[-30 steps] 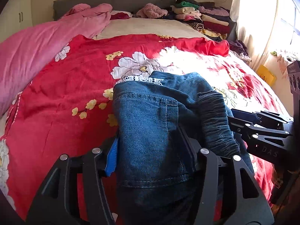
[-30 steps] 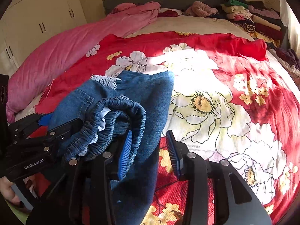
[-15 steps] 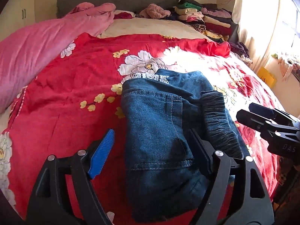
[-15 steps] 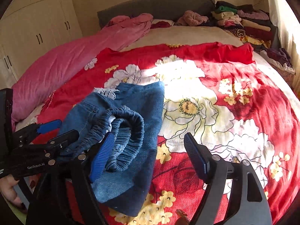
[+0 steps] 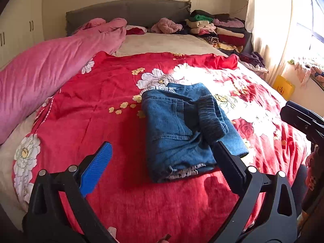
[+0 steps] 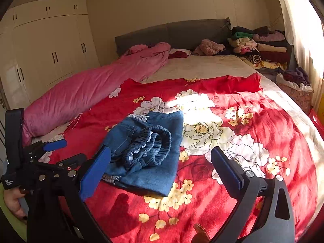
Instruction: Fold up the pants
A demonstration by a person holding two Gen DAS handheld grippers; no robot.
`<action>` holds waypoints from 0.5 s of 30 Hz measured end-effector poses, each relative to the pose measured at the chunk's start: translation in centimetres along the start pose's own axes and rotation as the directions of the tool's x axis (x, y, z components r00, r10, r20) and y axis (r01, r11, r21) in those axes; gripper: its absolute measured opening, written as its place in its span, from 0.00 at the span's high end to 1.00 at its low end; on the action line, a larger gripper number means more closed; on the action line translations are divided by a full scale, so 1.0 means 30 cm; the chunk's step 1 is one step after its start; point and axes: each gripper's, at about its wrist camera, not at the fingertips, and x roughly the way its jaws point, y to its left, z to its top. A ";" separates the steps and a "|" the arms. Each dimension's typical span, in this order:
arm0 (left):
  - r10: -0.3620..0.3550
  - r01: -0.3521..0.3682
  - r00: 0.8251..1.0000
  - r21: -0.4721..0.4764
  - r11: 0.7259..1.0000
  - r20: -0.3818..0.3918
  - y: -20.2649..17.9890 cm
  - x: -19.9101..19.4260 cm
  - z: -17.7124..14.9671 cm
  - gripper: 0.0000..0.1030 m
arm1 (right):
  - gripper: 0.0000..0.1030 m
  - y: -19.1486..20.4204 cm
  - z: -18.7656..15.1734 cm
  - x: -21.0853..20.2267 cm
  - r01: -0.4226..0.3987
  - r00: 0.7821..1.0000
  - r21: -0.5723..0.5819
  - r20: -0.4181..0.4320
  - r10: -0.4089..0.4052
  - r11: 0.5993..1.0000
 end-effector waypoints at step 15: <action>0.011 -0.011 1.000 -0.007 1.000 -0.028 0.001 -0.033 -0.149 0.09 | 0.04 0.054 -0.169 -0.043 0.064 0.996 -0.059 -0.057 -0.067 0.996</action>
